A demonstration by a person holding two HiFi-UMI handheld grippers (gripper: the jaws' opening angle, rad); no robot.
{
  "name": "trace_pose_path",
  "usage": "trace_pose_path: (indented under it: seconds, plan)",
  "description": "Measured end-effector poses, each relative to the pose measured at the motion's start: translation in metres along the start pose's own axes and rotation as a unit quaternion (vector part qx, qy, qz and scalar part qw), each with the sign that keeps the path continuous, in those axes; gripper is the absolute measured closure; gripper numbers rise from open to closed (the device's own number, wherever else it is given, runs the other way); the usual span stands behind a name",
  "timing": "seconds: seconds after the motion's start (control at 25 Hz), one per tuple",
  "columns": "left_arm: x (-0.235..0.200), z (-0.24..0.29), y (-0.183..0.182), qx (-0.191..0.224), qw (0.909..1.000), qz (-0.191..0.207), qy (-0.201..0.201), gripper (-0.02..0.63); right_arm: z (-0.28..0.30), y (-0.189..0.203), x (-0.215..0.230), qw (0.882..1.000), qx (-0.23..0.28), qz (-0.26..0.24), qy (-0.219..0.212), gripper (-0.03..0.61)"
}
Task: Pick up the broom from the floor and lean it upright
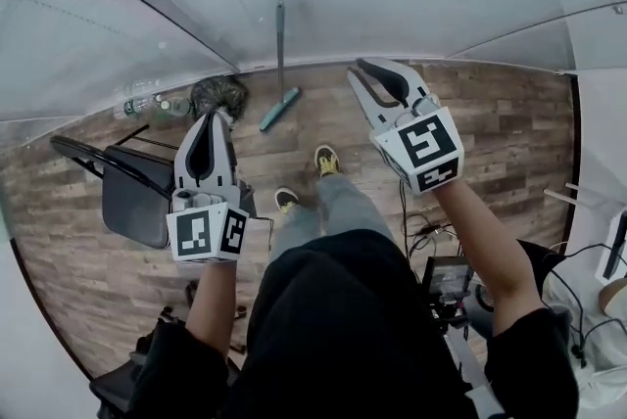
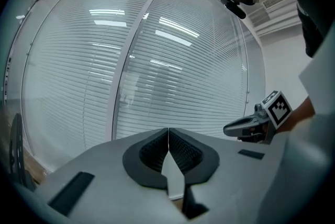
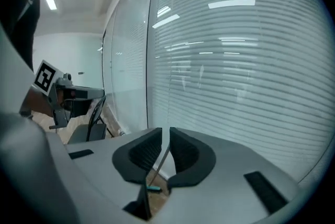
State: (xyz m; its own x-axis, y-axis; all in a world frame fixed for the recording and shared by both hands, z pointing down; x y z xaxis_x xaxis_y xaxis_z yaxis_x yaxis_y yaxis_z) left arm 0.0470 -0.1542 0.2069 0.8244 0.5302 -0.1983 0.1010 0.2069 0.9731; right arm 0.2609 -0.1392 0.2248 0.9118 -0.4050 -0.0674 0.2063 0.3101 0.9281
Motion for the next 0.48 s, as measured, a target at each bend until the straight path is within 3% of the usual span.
trace_pose_path:
  seconds: [0.2, 0.48]
  plan:
    - [0.019, -0.034, -0.028, 0.016, 0.9991, -0.002, 0.039, 0.592, -0.070, -0.048, -0.029, 0.998, 0.043, -0.021, 0.035, 0.551]
    - [0.058, -0.100, -0.054, 0.047, 0.9936, 0.016, 0.101, 0.592, -0.149, -0.051, -0.072, 0.995, 0.062, -0.021, 0.069, 0.555]
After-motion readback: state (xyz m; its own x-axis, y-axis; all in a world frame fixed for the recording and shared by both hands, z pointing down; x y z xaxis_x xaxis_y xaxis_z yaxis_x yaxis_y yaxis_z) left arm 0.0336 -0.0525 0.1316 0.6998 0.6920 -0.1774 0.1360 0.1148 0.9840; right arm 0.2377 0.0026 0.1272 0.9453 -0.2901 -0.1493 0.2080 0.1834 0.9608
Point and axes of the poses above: the fingertips, and each gripper's own axes: z forward along the fingers, x to its right, y out of its underside, the point moved 1 cm from there along -z, backward along the fingers, and after that the axes turned 5 degrees about x, right-handed, at the moved point
